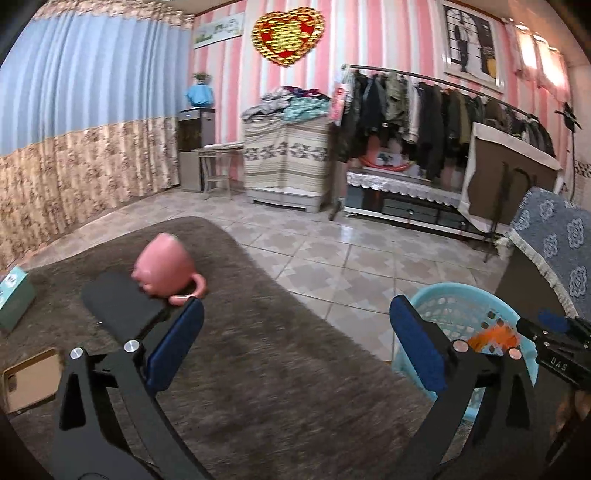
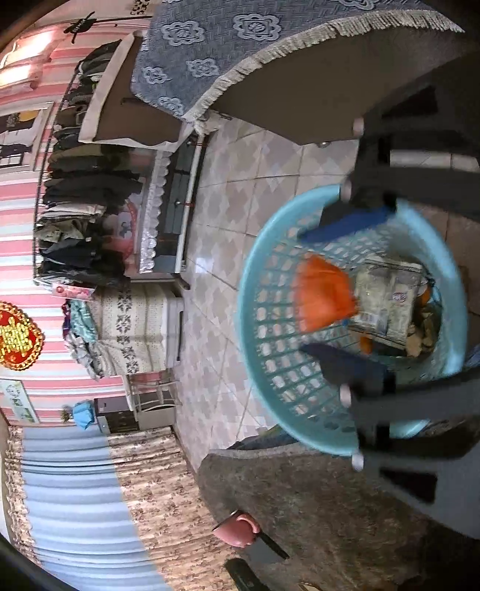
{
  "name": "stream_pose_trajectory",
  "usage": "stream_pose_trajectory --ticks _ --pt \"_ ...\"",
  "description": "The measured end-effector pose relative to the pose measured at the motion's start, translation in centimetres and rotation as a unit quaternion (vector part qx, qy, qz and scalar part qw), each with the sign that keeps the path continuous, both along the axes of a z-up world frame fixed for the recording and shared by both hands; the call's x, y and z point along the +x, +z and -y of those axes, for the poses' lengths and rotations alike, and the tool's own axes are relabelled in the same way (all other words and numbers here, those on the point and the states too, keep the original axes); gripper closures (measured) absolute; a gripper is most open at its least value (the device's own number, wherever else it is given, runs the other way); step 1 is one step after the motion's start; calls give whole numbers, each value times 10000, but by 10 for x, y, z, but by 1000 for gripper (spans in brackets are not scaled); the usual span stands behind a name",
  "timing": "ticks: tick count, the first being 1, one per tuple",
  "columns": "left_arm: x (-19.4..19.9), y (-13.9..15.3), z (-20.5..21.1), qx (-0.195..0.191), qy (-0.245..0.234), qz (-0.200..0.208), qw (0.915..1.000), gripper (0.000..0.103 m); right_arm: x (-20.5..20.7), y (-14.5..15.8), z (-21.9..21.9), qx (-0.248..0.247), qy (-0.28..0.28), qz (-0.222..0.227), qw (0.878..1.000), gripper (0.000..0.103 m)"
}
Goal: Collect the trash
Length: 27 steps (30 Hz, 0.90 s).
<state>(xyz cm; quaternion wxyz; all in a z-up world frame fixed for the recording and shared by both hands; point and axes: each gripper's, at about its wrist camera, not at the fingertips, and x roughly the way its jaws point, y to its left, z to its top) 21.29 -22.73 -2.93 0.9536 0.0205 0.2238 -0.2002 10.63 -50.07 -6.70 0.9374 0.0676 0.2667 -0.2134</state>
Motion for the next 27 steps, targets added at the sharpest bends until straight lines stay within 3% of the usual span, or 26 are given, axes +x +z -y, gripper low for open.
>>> stream_pose_trajectory --ticks 4,7,27 --pt "0 8 -27 -72 191 -26 9998 6 1 13 -13 -269 -20 133 9995 13" --pt "-6 15 -44 -50 327 46 9994 6 -4 23 -24 -482 -72 253 9985 4" --pt "-97 33 -143 5 908 -22 9959 5 -46 62 -96 -33 538 562 9970 4"
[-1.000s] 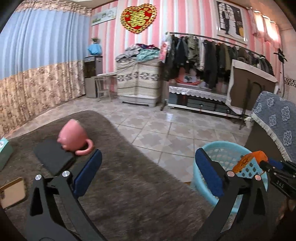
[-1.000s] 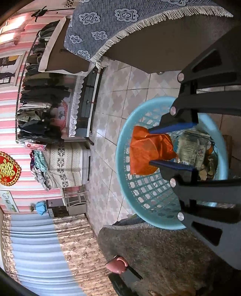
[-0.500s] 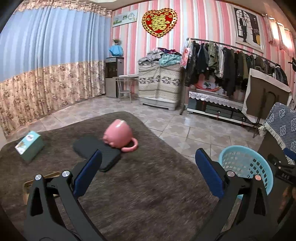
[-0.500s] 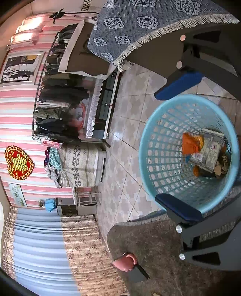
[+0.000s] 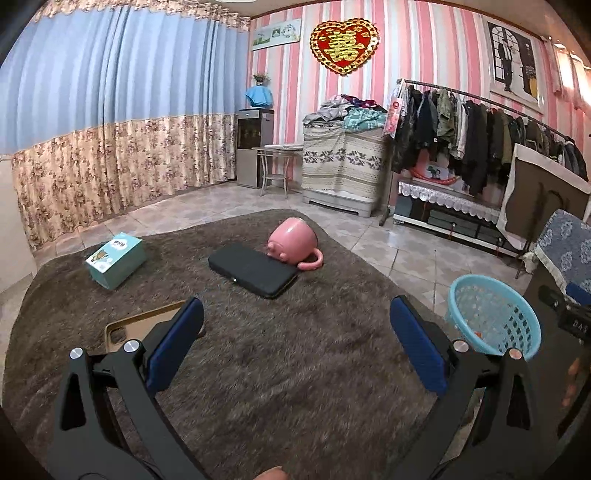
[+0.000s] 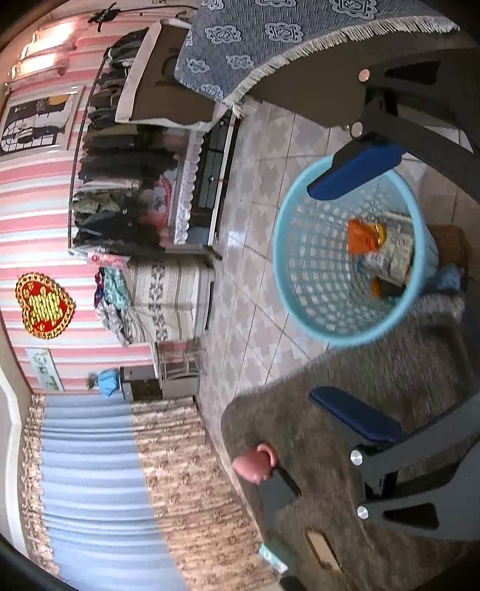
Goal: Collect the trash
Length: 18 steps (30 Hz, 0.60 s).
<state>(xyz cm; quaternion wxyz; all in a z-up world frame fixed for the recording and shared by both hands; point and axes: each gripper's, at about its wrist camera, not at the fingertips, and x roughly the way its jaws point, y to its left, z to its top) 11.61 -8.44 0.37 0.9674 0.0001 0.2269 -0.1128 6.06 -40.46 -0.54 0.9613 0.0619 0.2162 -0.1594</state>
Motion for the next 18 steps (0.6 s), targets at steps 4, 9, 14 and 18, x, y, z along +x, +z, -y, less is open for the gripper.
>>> stream_pose_trajectory --ticks 4,9,14,18 --pt "-24 5 -8 26 -56 102 9999 5 -11 6 -28 32 354 95 9993 4" --pt "-45 7 -15 63 -37 151 9999 5 -22 10 -66 -83 774 160 9968 4" --pt "-72 6 -29 65 127 226 9996 5 -32 10 -97 -179 1122 198 9933 4" --pt "-89 3 -42 41 275 241 9993 5 -43 8 -116 -238 1308 244 9908 4"
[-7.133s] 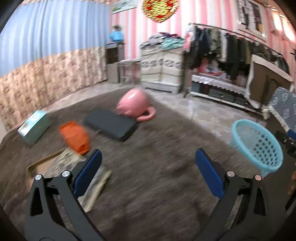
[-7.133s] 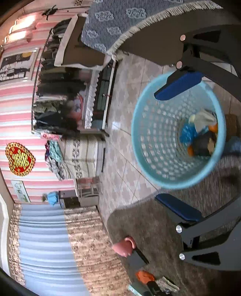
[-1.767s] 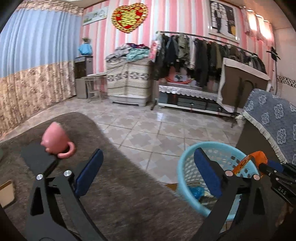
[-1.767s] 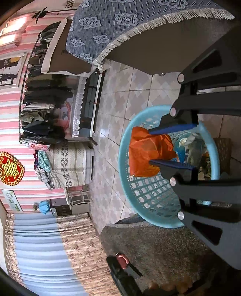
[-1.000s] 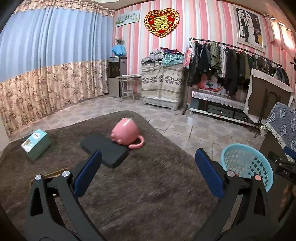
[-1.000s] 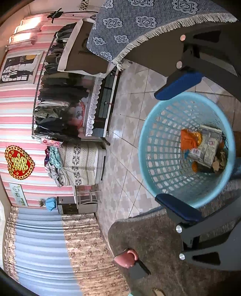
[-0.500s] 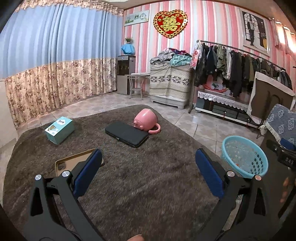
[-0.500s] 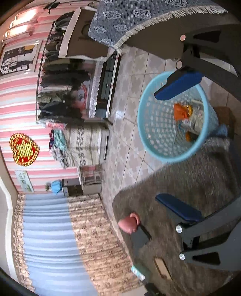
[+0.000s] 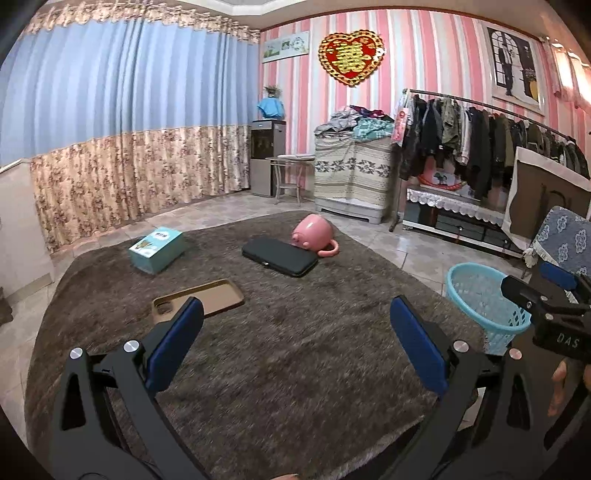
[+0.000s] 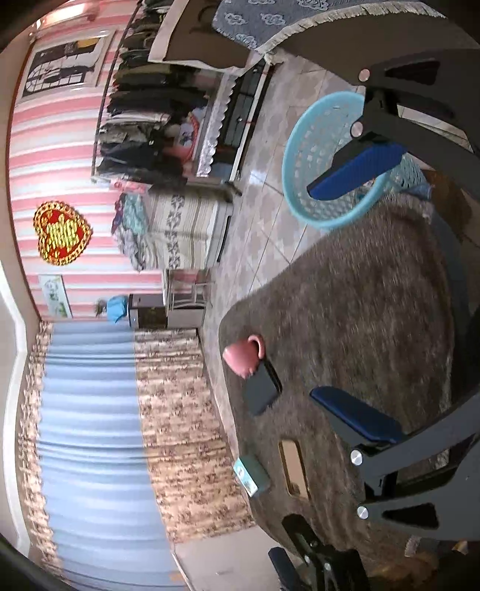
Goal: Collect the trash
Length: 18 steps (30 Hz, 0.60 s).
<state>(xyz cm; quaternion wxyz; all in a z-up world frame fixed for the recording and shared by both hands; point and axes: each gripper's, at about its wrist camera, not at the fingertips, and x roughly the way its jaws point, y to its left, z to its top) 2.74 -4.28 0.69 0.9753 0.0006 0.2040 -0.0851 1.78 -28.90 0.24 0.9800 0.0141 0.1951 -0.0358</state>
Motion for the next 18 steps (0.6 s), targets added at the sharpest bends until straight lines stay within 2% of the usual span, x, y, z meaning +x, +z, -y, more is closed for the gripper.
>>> stream_pose_trajectory --ticks 8,18 --pt "-24 -8 -14 -44 184 31 9998 5 -20 -8 -27 -62 281 -7 9996 4" --pt "-38 -9 -17 -169 107 97 9998 5 -39 -5 -36 -126 295 122 9994 4"
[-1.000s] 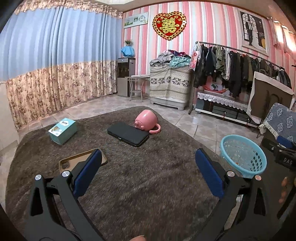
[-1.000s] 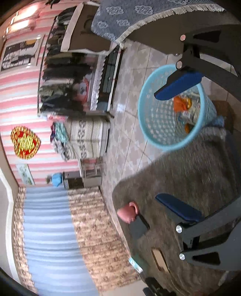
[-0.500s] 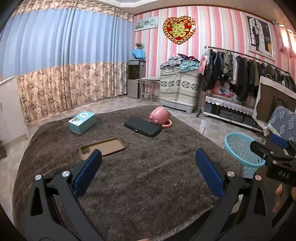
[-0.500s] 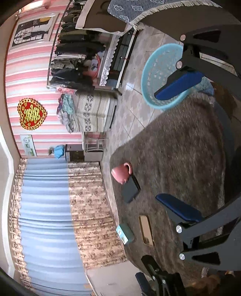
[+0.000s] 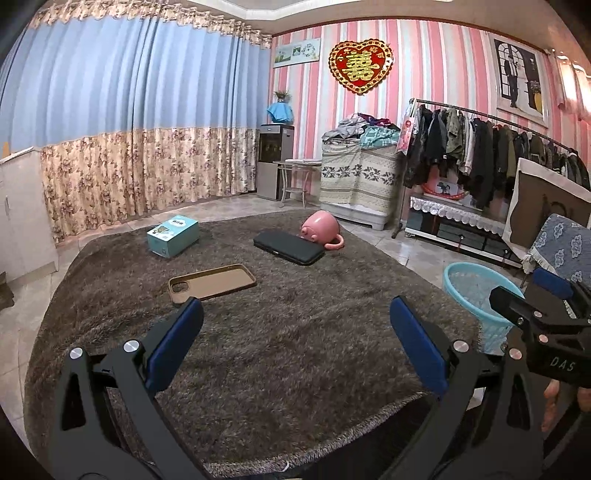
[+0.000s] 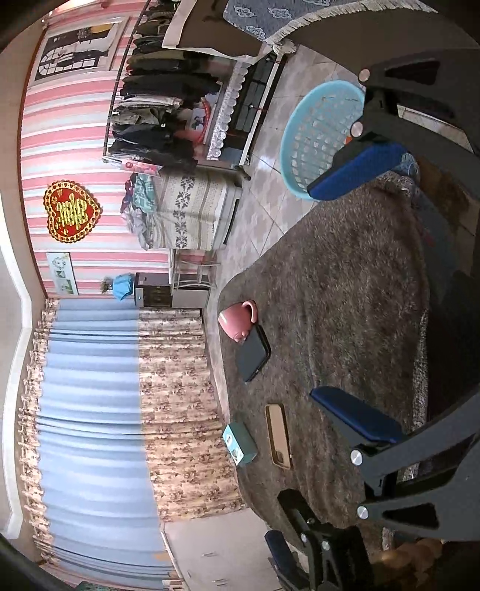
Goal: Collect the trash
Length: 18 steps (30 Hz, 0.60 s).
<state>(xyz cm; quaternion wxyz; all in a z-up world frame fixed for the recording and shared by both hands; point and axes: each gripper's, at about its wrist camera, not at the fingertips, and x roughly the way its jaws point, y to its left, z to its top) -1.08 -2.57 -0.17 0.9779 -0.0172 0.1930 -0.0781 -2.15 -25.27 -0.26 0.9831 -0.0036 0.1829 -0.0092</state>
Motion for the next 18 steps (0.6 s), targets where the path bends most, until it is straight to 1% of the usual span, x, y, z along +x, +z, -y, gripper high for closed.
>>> stream_pose_trajectory --ticks 18 --pt "-7 0 -1 -12 98 118 9999 5 -6 3 -3 -13 10 88 10000 4"
